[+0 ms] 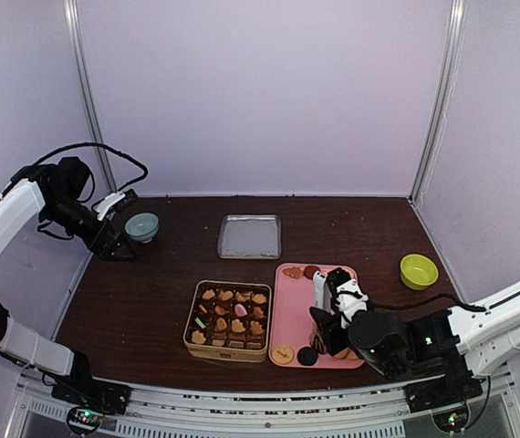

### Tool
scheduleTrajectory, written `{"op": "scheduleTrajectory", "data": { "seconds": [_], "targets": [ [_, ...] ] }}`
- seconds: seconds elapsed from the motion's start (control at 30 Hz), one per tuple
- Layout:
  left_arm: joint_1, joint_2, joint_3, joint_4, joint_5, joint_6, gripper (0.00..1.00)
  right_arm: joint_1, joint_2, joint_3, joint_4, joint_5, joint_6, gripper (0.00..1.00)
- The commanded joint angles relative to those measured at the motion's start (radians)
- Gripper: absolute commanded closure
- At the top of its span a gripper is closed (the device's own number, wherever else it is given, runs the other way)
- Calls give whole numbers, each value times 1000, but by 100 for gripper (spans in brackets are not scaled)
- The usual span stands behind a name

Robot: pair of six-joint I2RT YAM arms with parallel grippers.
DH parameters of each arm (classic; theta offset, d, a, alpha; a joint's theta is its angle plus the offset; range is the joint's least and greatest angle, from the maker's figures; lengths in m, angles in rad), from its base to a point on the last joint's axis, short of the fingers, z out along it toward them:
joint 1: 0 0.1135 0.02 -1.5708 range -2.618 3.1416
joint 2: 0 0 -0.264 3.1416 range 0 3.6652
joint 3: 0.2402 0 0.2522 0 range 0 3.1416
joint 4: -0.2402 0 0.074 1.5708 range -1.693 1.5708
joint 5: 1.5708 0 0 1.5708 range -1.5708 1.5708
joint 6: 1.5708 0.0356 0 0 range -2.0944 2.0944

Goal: Pack the cookies
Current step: Pick up the fake cookies from the plate.

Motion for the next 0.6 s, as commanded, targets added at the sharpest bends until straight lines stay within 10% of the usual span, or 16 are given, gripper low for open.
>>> {"op": "scheduleTrajectory", "data": {
  "seconds": [0.0,0.3,0.57],
  "targets": [
    [6,-12,15,-4,4,21,2,8,18,6,2,-6,4,59],
    [7,-12,12,-3,10,23,2,7,-15,-11,-80,2,31,51],
    [6,-21,8,-3,6,23,2,8,-60,-20,-129,-6,58,66]
  ]
}}
